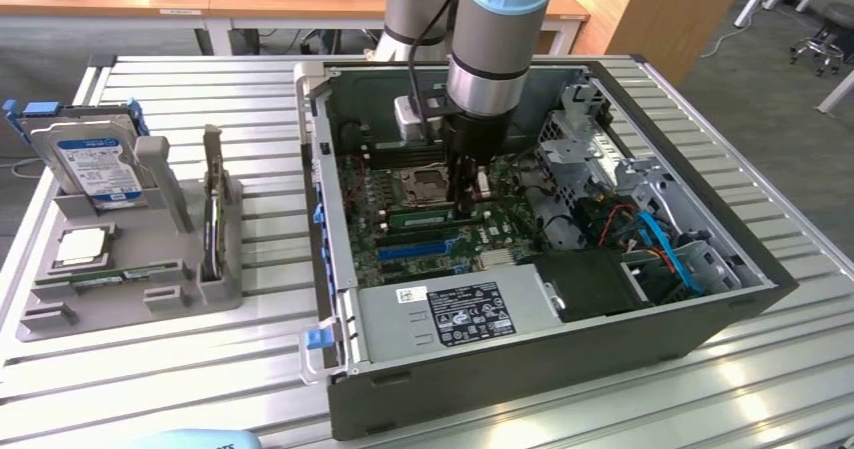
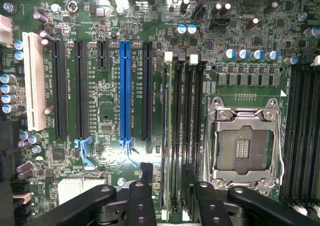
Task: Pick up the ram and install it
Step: 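Insert the ram into the slot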
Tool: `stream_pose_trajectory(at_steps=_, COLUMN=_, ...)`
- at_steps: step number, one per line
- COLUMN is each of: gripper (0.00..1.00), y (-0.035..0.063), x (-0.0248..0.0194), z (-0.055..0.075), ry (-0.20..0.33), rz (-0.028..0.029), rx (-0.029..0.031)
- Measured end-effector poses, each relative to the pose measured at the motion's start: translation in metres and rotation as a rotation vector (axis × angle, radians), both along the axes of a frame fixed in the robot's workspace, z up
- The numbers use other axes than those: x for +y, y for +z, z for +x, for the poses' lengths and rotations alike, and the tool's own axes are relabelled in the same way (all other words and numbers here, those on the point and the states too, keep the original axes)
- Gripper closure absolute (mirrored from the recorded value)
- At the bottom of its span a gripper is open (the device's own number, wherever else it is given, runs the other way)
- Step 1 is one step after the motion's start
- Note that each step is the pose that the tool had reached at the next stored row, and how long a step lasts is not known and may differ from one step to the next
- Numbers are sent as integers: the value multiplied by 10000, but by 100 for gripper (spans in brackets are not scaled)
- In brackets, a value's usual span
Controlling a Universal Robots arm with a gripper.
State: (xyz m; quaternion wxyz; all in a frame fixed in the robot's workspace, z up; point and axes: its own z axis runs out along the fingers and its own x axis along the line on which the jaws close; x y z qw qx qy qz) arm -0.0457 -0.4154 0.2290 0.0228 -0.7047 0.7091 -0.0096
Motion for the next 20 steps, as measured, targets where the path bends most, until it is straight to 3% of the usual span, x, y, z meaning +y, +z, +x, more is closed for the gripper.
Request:
stream_pose_trajectory(at_steps=4, gripper=64, y=16, x=-1, z=20, ry=0, rz=-2, rx=181)
stream_pose_trajectory(at_steps=8, gripper=64, y=22, x=-1, z=58, ry=1, rz=-1, rx=418)
stream_pose_trajectory(at_steps=12, gripper=64, y=24, x=-1, z=80, ry=0, rz=-3, rx=576)
stream_pose_trajectory(at_steps=14, gripper=64, y=24, x=-1, z=87, ry=0, rz=-3, rx=624)
stream_pose_trajectory(at_steps=20, gripper=64, y=23, x=0, z=88, ry=0, rz=-1, rx=628)
